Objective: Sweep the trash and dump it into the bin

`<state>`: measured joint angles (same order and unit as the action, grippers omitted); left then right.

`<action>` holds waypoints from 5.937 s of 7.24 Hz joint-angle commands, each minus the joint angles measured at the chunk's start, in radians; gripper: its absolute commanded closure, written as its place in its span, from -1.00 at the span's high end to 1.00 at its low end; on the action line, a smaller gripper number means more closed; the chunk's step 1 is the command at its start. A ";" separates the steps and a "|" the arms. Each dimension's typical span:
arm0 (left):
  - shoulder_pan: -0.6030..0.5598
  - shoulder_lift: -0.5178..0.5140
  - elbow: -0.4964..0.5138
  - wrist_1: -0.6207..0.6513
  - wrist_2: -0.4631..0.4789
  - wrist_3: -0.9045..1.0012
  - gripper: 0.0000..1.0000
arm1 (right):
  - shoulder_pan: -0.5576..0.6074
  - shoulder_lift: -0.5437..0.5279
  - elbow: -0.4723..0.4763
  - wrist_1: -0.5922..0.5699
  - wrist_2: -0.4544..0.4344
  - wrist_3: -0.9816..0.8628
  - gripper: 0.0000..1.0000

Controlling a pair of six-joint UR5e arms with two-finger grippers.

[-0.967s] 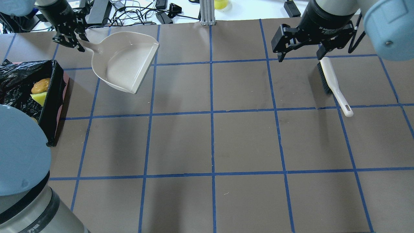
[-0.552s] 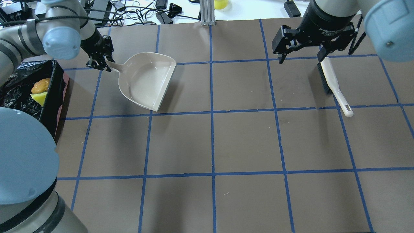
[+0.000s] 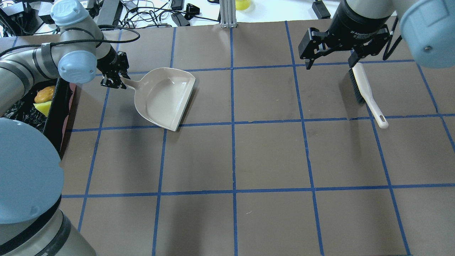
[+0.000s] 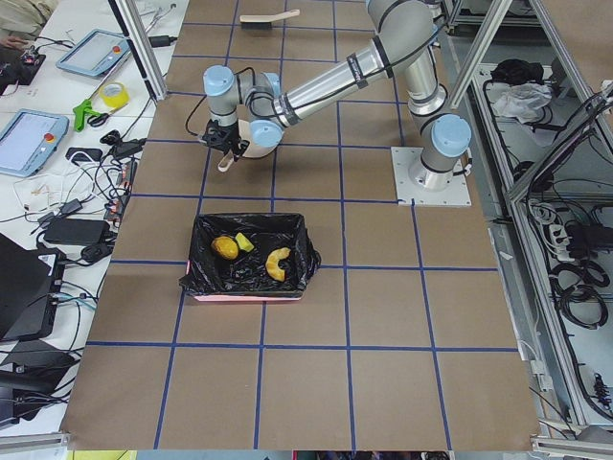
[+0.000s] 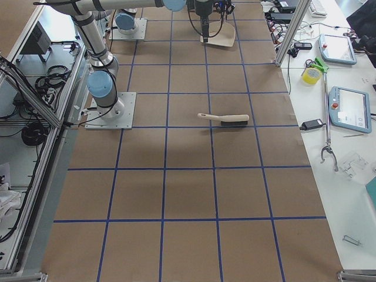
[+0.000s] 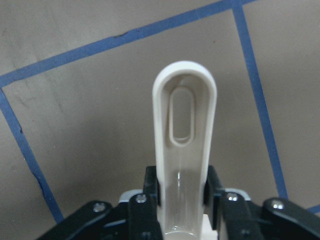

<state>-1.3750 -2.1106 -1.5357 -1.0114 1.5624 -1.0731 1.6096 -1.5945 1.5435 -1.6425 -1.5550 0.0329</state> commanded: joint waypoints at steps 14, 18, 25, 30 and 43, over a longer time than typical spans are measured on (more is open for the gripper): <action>0.004 -0.105 0.117 -0.013 0.002 -0.064 -0.95 | -0.001 0.001 0.001 -0.002 0.001 0.001 1.00; 0.016 -0.106 0.134 -0.012 0.018 -0.064 -0.75 | -0.001 0.001 0.001 0.000 0.001 -0.001 1.00; 0.002 -0.111 0.155 -0.076 0.016 -0.123 0.02 | -0.001 0.001 0.003 0.001 0.000 0.001 1.00; -0.001 -0.077 0.160 -0.153 0.013 -0.081 0.05 | -0.001 -0.001 0.003 0.001 0.001 0.001 1.00; -0.093 0.130 0.484 -0.641 -0.015 0.574 1.00 | -0.001 0.001 0.003 0.001 0.003 -0.001 1.00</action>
<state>-1.4623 -1.9939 -1.0481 -1.6415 1.5486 -0.5369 1.6092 -1.5938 1.5462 -1.6413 -1.5525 0.0322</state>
